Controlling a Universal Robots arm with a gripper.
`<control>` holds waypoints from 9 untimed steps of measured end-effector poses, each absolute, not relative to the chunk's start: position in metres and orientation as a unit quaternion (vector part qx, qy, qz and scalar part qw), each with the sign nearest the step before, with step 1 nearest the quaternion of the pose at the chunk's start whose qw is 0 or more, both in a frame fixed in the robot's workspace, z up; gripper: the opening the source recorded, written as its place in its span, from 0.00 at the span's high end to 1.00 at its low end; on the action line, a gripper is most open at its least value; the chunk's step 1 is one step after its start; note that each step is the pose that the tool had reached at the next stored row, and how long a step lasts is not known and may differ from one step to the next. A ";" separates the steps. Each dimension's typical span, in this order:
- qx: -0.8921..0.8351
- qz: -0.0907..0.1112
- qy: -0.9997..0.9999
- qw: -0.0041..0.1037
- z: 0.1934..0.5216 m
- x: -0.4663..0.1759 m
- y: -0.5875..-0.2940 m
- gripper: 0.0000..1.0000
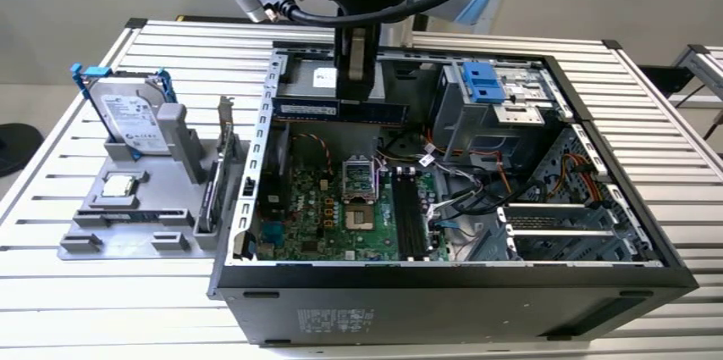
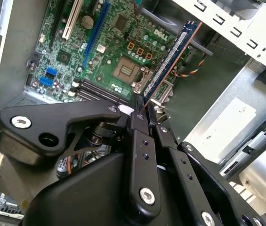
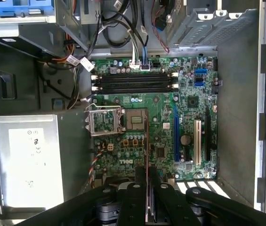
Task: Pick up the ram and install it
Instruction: 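Pick up the ram and move it above insertion slot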
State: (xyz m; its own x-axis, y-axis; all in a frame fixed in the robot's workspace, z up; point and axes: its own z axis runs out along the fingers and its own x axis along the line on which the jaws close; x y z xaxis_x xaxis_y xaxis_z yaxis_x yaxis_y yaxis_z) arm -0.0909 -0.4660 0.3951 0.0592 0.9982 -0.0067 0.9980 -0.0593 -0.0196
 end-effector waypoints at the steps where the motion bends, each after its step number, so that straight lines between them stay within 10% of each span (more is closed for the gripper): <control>1: -0.728 0.009 -0.686 0.005 0.395 -0.090 -0.466 1.00; 9: -0.728 0.009 -0.686 0.005 0.395 -0.083 -0.466 1.00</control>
